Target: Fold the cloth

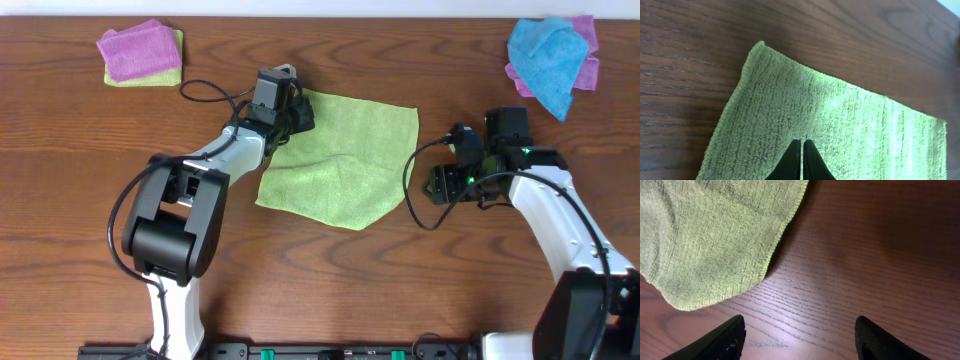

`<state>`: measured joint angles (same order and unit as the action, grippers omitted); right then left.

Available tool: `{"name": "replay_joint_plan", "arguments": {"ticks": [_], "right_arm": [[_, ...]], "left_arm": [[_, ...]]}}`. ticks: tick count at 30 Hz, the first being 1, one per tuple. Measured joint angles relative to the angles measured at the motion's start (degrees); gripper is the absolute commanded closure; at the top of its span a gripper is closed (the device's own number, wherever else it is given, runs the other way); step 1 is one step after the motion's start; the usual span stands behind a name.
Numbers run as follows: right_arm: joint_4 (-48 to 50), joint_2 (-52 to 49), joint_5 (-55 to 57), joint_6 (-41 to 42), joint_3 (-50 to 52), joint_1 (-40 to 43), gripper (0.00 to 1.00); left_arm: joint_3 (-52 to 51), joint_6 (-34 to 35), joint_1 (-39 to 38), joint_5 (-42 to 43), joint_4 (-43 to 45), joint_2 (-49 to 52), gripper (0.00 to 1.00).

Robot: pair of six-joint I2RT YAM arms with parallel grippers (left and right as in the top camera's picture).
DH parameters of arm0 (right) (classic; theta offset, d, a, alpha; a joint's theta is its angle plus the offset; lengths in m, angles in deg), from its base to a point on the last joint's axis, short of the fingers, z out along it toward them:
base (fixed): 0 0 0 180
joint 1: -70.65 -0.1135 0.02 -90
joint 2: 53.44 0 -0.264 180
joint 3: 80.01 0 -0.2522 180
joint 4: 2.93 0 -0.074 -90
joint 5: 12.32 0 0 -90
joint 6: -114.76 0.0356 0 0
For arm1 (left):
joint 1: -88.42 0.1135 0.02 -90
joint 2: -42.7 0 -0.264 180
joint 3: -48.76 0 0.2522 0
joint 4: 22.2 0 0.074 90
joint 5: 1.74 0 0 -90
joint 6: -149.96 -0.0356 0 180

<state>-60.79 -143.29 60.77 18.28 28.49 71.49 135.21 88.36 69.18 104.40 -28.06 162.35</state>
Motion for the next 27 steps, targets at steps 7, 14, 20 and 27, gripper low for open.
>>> {"name": "replay_joint_plan", "arguments": {"ticks": [7, 14, 20, 27], "right_arm": [[0.0, 0.0, 0.0, 0.0, 0.0, 0.0, 0.29], [0.0, 0.0, 0.0, 0.0, 0.0, 0.0, 0.29], [0.8, 0.0, 0.0, 0.0, 0.0, 0.0, 0.28], [1.3, 0.0, 0.2, 0.0, 0.0, 0.0, 0.28]], "left_arm": [[0.0, -3.9, 0.0, -1.9, -0.2, 0.2, 0.94], [0.0, -9.3, -0.4, -6.1, -0.3, 0.2, 0.94], [0.0, -12.3, -0.7, -8.0, 1.6, 0.3, 0.95], [0.2, -14.4, -0.7, -10.4, 6.1, 1.9, 0.94]]}}
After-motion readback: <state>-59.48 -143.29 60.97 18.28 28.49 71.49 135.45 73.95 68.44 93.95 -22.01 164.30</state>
